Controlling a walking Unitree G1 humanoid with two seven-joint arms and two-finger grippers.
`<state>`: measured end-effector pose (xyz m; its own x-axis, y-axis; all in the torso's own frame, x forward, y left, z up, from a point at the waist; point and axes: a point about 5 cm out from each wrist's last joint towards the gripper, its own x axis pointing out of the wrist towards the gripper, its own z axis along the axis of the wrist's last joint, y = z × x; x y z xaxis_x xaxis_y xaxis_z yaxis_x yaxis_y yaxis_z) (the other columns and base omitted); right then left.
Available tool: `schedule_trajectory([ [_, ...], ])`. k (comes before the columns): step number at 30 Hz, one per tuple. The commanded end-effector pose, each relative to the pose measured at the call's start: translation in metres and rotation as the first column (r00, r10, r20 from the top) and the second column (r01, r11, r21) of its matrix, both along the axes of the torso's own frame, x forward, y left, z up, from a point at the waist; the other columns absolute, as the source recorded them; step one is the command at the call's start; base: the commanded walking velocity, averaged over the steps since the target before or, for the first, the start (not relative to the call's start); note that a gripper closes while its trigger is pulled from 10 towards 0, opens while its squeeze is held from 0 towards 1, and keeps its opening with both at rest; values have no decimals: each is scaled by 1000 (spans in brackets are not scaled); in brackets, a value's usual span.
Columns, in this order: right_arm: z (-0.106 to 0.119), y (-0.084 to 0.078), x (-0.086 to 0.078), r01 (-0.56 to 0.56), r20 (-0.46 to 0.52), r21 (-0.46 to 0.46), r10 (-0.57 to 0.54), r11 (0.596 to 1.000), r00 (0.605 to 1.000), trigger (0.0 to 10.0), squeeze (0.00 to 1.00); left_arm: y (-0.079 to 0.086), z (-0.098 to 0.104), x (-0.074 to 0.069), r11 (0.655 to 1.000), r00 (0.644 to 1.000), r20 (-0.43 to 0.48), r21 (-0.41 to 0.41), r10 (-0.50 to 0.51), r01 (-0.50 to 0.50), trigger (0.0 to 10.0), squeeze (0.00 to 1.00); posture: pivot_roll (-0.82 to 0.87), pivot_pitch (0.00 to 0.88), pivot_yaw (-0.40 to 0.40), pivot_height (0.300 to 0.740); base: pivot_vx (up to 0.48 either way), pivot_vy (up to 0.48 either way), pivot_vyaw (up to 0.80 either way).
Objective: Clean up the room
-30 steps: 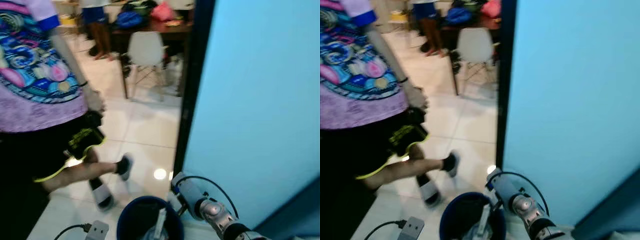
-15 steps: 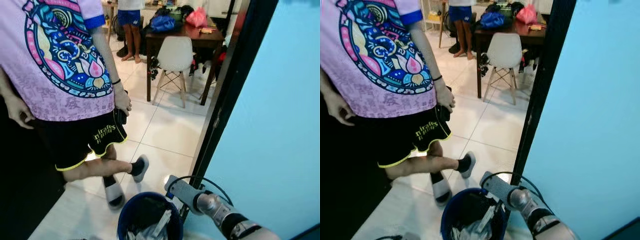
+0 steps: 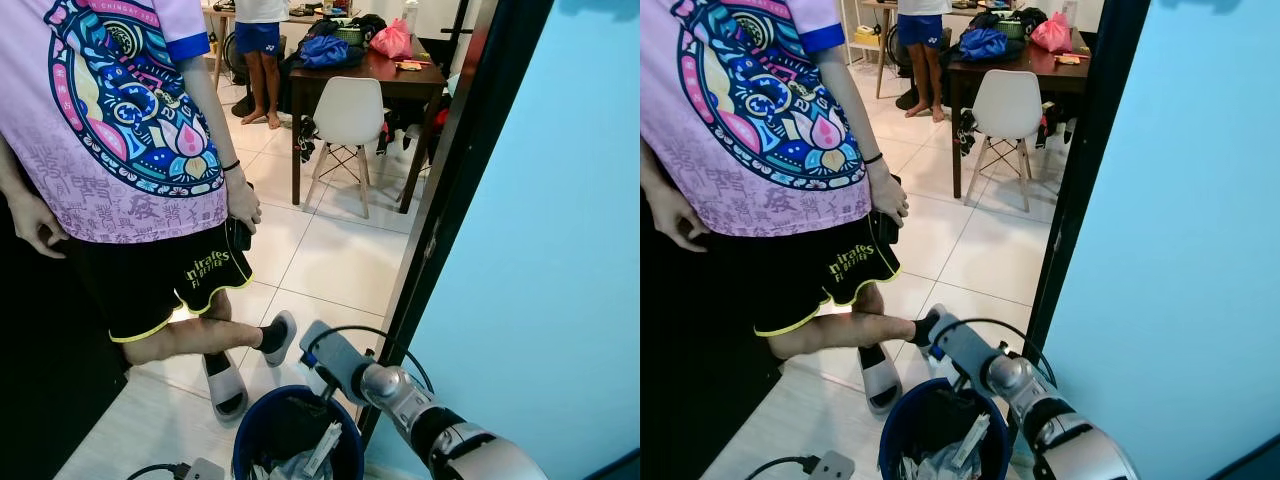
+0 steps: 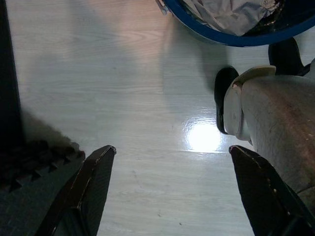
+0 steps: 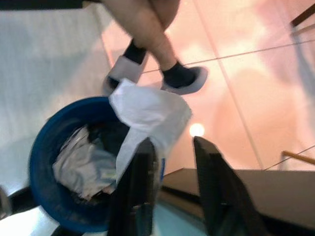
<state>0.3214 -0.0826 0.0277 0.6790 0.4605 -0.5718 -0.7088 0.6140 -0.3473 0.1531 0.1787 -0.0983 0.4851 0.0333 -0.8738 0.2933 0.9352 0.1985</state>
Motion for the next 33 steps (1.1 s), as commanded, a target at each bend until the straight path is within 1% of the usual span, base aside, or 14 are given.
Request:
schedule_trajectory([
  [1,4,2,4,37,10,39,-37,999,999,10000,1000,-1,-4,-9,1000,999,-34,5,-5,6,10000,0,9,87,-76,735,0,0,0],
  [3,7,4,6,59,9,65,-60,996,998,10000,1000,-1,-5,-13,1000,999,-39,6,-4,4,10000,0,17,93,-78,735,0,0,0],
  [7,8,5,7,69,15,59,-70,996,997,10000,1000,1,-6,-16,1000,999,-44,8,-1,1,10000,0,19,95,-78,735,0,0,0],
  [10,0,0,2,69,5,8,-69,998,998,10000,1000,7,-6,-19,1000,999,-49,15,1,-1,10000,0,15,105,-74,735,0,0,0],
  [16,-5,-7,-1,74,3,-32,-73,997,997,10000,1000,11,-5,-19,1000,999,-49,20,-1,2,10000,0,11,106,-71,735,0,0,0],
  [18,-10,-16,-4,94,12,-81,-93,992,996,10000,1000,15,-4,-17,1000,999,-46,22,-6,7,10000,0,7,105,-67,735,0,0,0],
  [23,-13,-23,-4,116,22,-113,-114,987,993,10000,1000,17,-3,-16,1000,999,-44,24,-9,10,10000,0,4,104,-65,735,0,0,0],
  [24,-18,-31,-8,135,14,-153,-134,979,991,10000,1000,16,-3,-15,1000,999,-43,22,-11,12,10000,0,6,99,-64,735,0,0,0],
  [27,-22,-36,-10,146,8,-180,-147,973,989,10000,1000,16,-3,-15,1000,999,-42,21,-13,13,10000,0,6,99,-64,735,0,0,0],
  [28,-27,-45,-15,174,-3,-210,-179,962,984,10000,984,13,-4,-14,1000,999,-41,18,-15,16,10000,0,7,98,-64,735,0,0,0],
  [30,-27,-45,-15,174,-3,-210,-179,962,984,10000,984,13,-4,-14,1000,999,-41,18,-15,16,10000,0,7,98,-64,735,0,0,0],
  [31,-36,-58,-22,218,-23,-248,-230,944,973,10000,31,10,-4,-14,1000,999,-41,12,-15,15,10000,0,6,96,-63,735,0,0,0],
  [32,-46,-74,-33,280,-51,-281,-306,918,951,10000,0,7,-4,-13,1000,999,-42,6,-14,15,10000,0,1,94,-60,735,0,0,0],
  [33,-46,-74,-33,280,-51,-281,-306,918,951,10000,0,7,-4,-13,1000,999,-42,6,-14,15,10000,0,1,94,-60,735,0,0,0],
])
